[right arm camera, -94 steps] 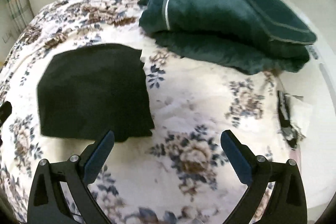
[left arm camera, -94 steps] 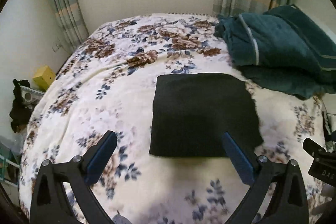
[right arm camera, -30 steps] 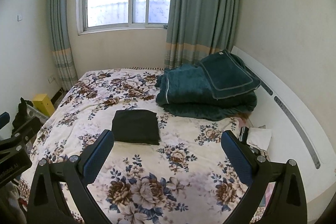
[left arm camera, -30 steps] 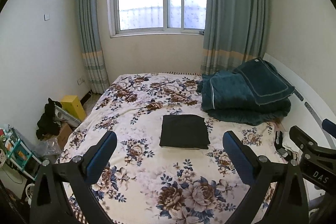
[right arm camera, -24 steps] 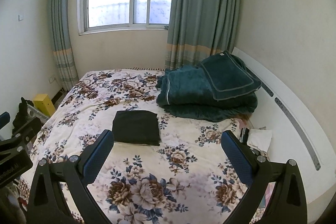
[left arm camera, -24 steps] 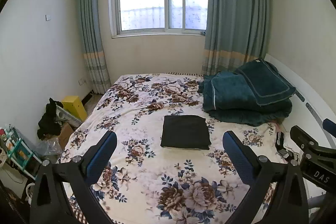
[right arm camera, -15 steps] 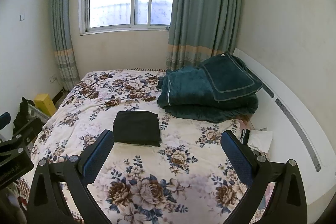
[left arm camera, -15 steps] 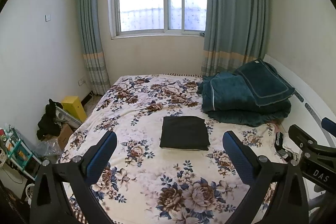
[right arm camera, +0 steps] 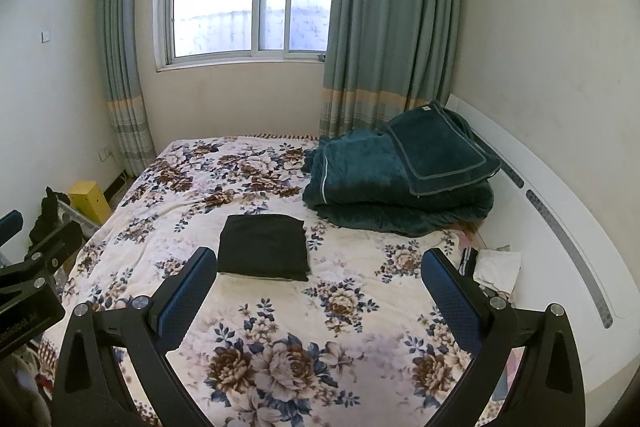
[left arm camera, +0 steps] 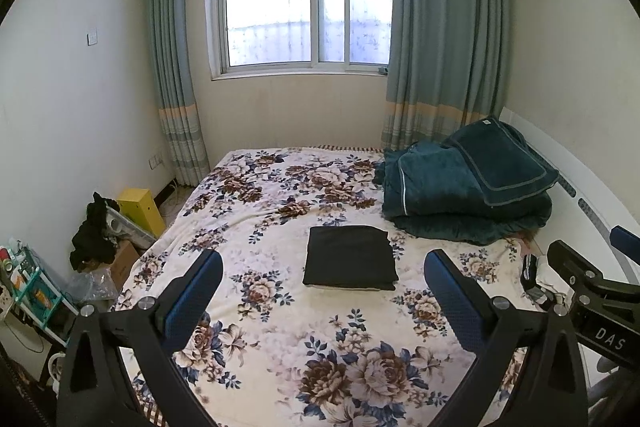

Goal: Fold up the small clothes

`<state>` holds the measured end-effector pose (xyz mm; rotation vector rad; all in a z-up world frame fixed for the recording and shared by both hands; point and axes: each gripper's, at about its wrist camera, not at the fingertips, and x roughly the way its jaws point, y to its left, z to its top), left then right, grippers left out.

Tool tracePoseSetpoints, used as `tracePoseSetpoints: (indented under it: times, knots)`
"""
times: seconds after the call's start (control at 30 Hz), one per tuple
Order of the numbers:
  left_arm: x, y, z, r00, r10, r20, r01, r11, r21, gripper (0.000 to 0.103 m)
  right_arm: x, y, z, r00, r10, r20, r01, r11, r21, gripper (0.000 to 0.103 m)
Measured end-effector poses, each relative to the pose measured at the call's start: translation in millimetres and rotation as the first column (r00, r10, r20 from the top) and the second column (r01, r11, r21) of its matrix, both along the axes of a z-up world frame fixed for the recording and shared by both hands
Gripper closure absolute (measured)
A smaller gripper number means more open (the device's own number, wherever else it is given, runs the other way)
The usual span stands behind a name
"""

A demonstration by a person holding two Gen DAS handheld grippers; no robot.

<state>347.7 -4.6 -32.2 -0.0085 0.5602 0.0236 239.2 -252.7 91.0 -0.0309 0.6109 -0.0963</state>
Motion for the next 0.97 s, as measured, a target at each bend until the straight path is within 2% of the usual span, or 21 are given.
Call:
tracePoseSetpoints:
  times: [0.97]
  knots:
    - [-12, -10, 6, 1.000, 0.011, 0.017, -0.011, 1.000, -0.007, 0.000, -12, 3, 3, 1.000, 0.001, 0.006, -0.001, 1.000, 0.006, 0.000]
